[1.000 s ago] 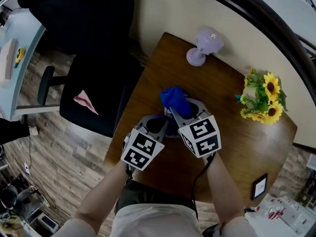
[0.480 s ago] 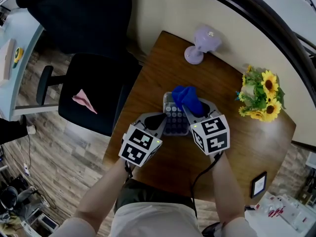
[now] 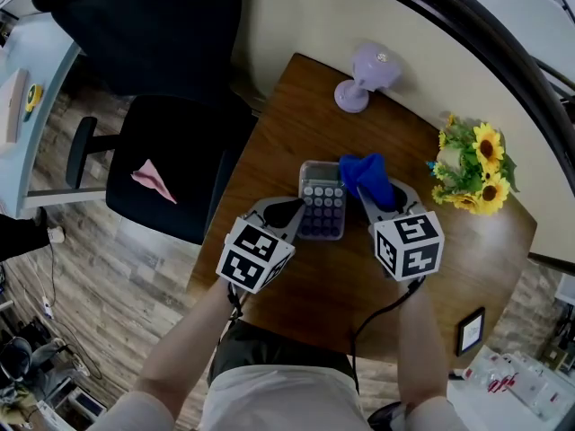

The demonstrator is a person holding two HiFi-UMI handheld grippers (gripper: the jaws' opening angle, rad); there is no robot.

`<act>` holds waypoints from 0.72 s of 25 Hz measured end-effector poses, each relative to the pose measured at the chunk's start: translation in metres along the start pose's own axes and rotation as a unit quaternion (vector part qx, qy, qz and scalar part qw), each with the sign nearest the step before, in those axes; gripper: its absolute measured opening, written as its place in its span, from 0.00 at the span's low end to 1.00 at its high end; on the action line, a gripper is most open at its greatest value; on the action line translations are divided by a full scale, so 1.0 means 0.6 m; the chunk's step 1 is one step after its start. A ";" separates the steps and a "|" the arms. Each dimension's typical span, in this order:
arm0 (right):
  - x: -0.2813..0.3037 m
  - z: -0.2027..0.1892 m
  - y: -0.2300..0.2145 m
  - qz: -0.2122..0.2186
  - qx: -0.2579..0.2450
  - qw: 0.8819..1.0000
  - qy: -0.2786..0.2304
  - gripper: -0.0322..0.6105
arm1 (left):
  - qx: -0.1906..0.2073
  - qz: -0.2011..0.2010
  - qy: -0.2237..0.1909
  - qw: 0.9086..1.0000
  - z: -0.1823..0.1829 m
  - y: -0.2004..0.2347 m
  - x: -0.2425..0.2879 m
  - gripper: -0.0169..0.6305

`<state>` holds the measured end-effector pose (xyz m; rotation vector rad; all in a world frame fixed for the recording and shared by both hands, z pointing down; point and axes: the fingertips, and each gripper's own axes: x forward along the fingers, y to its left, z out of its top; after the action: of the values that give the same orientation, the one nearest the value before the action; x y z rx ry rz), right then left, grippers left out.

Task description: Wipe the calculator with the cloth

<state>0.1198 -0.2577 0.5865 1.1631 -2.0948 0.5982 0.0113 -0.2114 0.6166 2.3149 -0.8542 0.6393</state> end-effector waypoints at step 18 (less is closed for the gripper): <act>0.037 -0.010 0.152 0.097 -0.042 0.994 0.015 0.24 | -0.018 0.002 -0.018 1.000 -0.013 -0.012 -0.009 0.03</act>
<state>0.0342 -0.2204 0.6005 0.9052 -2.2001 0.6055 0.0109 -0.1996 0.6166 2.2989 -0.8797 0.5799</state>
